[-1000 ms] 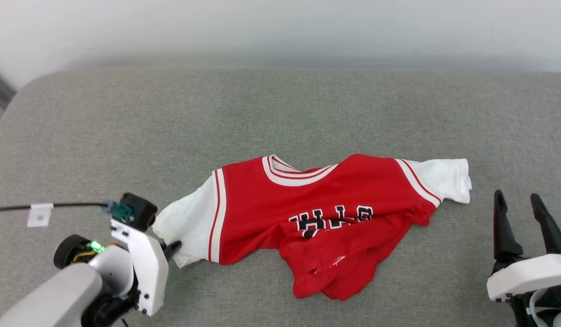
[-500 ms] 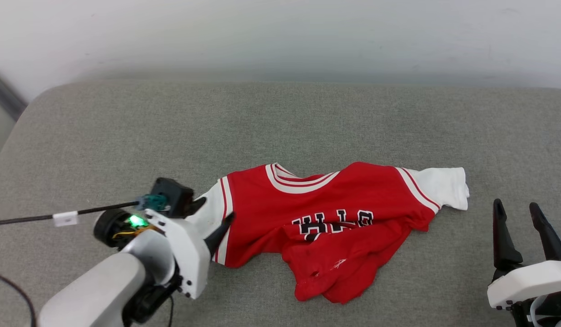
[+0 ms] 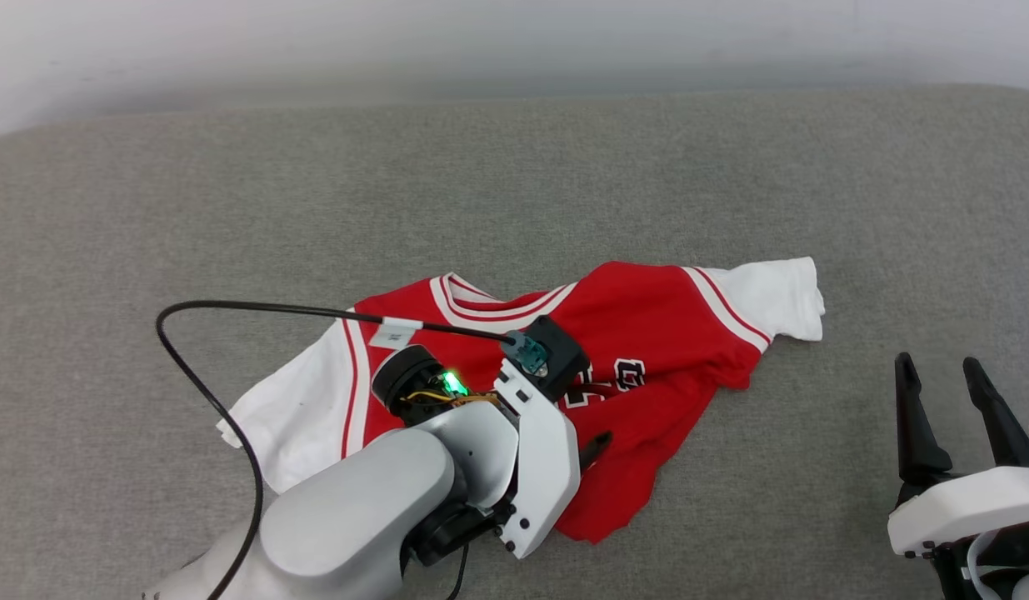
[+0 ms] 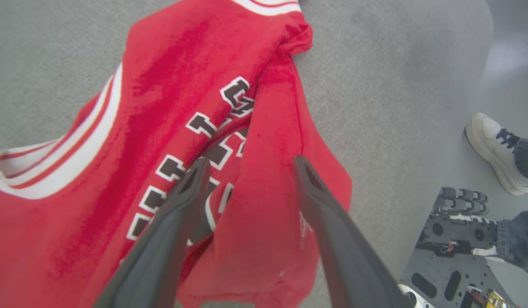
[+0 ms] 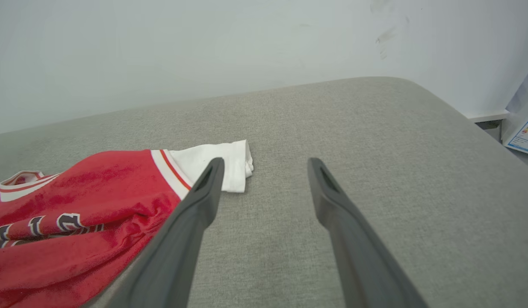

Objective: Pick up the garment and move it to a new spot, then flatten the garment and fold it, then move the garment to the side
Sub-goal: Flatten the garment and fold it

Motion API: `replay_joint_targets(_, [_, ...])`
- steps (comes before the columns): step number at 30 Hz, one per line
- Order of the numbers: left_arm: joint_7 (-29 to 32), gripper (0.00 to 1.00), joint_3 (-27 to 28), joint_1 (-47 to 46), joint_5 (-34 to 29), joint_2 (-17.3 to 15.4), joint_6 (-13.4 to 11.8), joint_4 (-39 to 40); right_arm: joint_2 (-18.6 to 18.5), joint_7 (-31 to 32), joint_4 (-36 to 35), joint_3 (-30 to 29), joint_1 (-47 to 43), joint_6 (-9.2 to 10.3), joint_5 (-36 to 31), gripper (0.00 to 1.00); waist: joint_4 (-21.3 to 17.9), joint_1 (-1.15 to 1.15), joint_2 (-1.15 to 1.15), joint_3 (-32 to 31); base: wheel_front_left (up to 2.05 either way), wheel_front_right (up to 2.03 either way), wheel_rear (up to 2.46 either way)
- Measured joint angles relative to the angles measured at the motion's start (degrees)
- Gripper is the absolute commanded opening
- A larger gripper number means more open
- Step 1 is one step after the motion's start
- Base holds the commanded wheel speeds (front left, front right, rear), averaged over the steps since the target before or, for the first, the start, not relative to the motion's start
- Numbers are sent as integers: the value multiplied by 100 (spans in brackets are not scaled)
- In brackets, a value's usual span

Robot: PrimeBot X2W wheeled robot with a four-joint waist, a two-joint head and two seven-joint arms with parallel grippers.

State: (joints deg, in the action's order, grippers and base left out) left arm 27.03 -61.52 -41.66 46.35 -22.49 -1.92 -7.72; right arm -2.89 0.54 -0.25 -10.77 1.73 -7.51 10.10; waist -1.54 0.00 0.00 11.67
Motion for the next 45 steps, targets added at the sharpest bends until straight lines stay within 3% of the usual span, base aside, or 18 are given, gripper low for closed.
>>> replay_joint_targets(10, [408,100,-397,-569,-296,410,246,-1221,-1,-132,146,71,92,0,96,100,-442,0,0,510,0,0,0])
replay_joint_targets(15, [782,100,-641,-918,-417,533,511,-1638,-1,-233,294,163,154,0,104,100,-593,0,0,651,0,0,0])
replay_joint_targets(16, [876,89,-664,-955,-372,548,587,-1653,-1,-259,327,174,161,0,104,100,-615,0,0,658,0,0,0])
replay_joint_targets(17, [890,34,-670,-961,-335,556,631,-1656,-1,-265,363,185,166,0,104,100,-630,0,0,656,0,0,0])
replay_joint_targets(18, [859,0,-672,-960,-309,566,652,-1656,0,-285,406,188,172,0,107,100,-636,0,0,644,0,0,0])
replay_joint_targets(24, [769,0,-864,-773,-240,723,801,-1444,-1,-327,582,155,158,0,91,100,-582,0,0,440,0,0,0])
replay_joint_targets(31, [795,0,-1104,-222,-248,1133,883,-918,0,-253,601,172,144,0,34,100,-461,0,0,73,0,0,0])
replay_joint_targets(42, [1219,0,-1203,795,-862,1548,932,-609,-1,-126,533,174,84,0,-9,100,-402,0,0,-41,0,0,0])
replay_joint_targets(44, [1070,0,-1198,820,-935,1541,932,-635,-1,-102,538,171,84,0,-11,100,-375,0,0,-42,0,0,0])
replay_joint_targets(45, [923,100,-1194,801,-940,1534,932,-698,-1,-101,537,168,85,0,-12,100,-354,0,0,-48,0,0,0])
